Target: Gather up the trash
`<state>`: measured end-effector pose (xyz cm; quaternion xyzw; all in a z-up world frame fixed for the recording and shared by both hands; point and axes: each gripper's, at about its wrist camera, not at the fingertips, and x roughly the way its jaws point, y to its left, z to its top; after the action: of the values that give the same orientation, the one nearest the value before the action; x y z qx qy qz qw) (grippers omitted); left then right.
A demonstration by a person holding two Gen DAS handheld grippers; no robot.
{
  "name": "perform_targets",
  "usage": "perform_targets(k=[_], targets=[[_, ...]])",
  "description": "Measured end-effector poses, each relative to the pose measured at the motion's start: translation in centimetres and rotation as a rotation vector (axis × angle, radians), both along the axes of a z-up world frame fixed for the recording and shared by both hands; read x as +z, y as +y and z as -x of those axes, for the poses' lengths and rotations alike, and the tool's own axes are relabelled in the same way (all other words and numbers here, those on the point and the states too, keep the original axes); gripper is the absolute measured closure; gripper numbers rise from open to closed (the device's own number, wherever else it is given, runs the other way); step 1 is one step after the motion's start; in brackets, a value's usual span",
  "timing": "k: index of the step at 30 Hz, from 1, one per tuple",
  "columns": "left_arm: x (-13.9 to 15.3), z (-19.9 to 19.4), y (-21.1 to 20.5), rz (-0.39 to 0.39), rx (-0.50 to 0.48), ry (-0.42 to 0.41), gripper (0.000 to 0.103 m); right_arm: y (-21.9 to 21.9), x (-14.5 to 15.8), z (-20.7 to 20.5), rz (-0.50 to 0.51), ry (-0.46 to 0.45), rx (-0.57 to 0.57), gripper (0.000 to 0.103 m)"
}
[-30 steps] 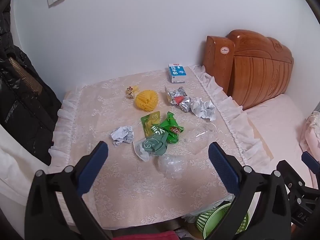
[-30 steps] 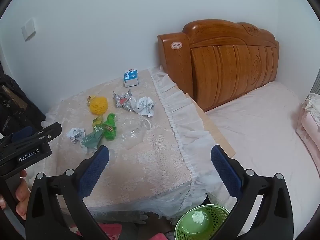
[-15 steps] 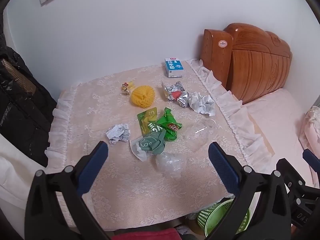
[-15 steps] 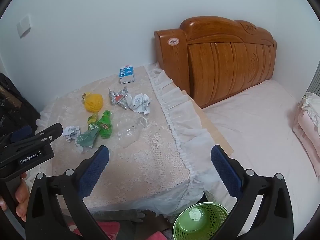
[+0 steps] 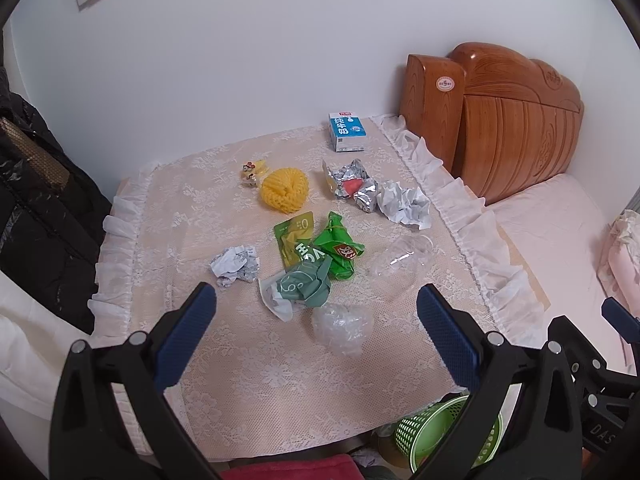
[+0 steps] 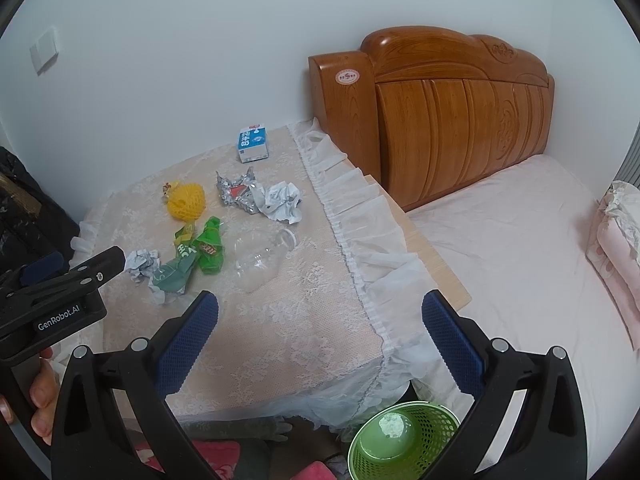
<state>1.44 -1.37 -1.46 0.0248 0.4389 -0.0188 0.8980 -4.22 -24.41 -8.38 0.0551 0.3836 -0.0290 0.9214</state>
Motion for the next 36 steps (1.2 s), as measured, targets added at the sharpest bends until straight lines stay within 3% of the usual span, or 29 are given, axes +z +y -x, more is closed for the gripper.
perform_targets(k=[36], targets=[[-0.24, 0.06, 0.45, 0.008, -0.001, 0.015, 0.007, 0.4, -0.39, -0.05, 0.002, 0.008, 0.0, 0.002]])
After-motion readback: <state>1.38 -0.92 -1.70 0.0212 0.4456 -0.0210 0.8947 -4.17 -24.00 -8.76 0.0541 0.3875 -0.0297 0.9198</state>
